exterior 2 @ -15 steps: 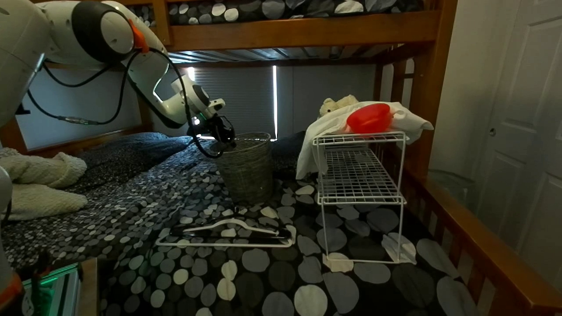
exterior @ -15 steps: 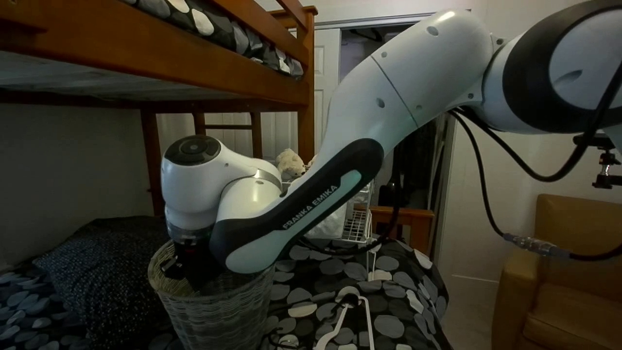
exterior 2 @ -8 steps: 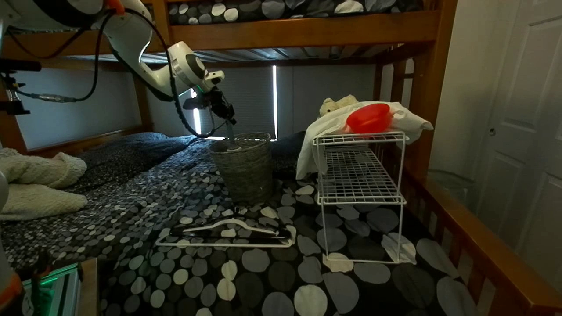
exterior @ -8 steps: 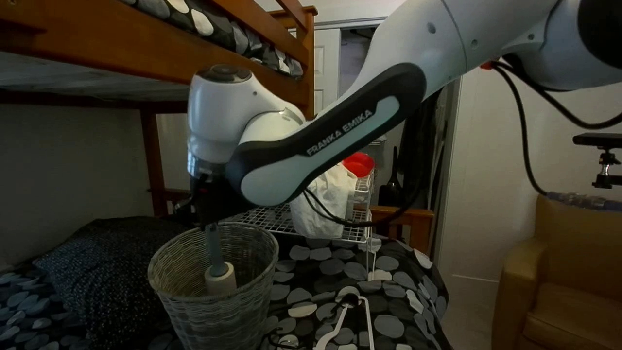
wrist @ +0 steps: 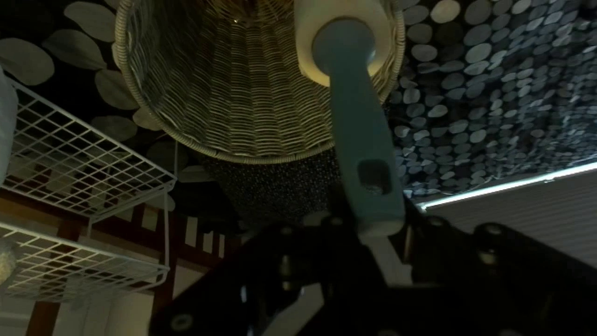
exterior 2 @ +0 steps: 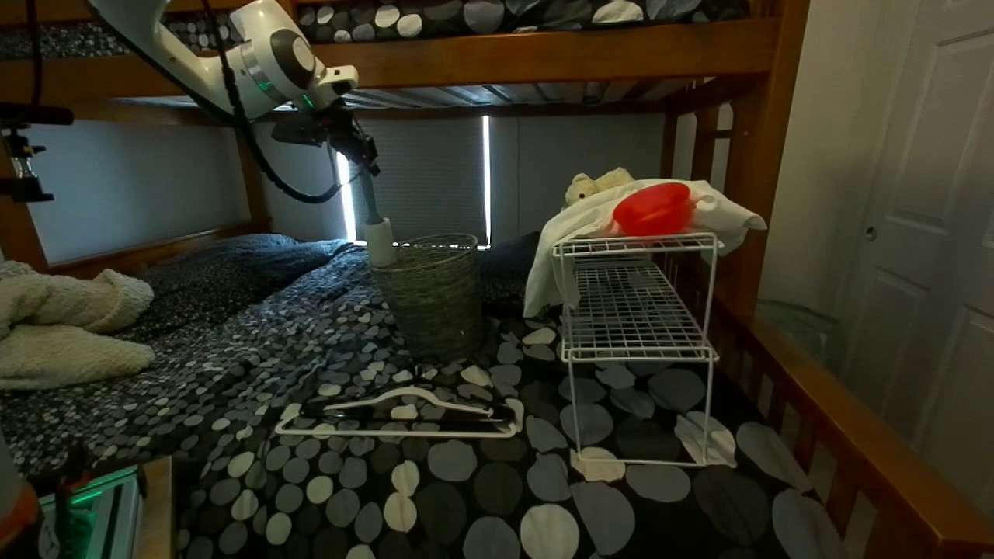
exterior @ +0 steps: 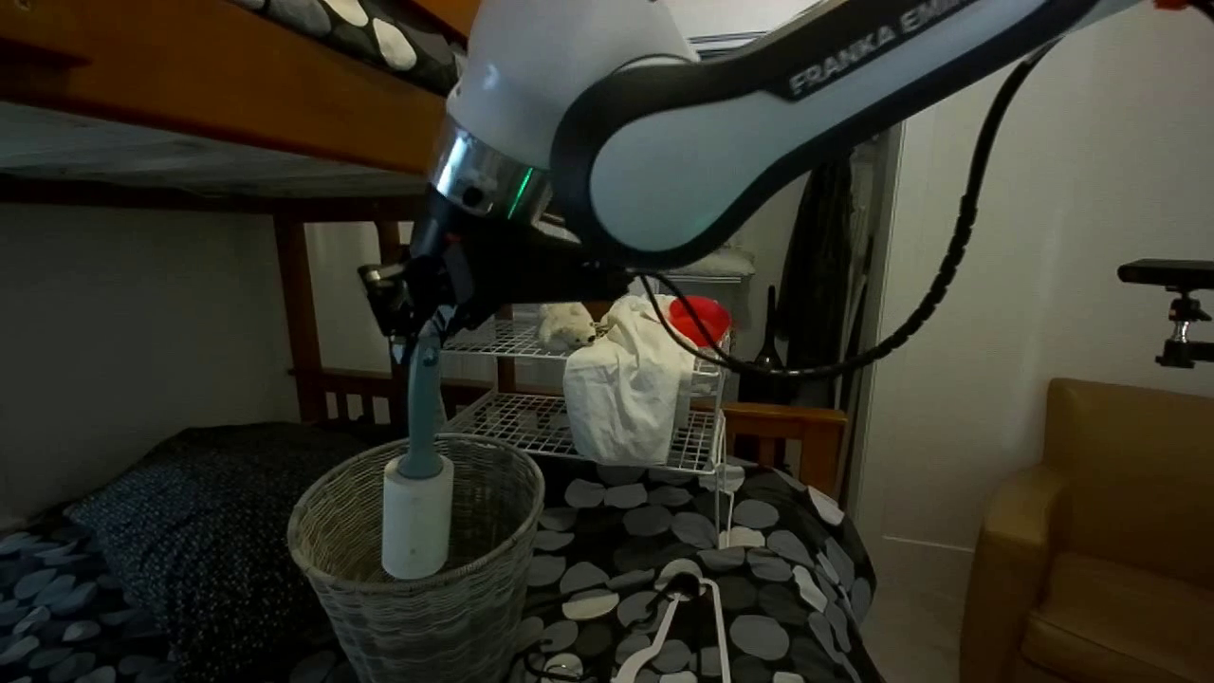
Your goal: Remove the brush from the laundry basket and put it on the bed
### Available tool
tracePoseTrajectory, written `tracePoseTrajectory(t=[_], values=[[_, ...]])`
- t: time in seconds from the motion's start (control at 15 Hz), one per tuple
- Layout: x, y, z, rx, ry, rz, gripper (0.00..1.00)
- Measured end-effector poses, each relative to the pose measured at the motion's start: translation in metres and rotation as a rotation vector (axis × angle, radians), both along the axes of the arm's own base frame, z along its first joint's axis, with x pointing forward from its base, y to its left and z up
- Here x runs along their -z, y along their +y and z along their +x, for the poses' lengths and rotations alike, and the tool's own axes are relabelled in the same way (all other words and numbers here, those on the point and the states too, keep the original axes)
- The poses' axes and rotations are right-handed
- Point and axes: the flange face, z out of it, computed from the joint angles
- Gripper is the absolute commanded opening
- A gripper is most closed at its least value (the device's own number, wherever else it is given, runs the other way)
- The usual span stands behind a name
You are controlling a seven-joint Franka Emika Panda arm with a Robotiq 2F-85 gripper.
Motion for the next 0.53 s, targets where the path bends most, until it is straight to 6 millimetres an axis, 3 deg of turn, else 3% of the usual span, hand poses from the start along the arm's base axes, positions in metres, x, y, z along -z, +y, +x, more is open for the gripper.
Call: tracePoseTrajectory(t=[0.33,0.53], values=[[-0.035,-0.026,-0.076,-0.139,-0.087,0.095,0.07],[-0.036,-0.033,-0.104,-0.247,-0.085,0.132,0.07]])
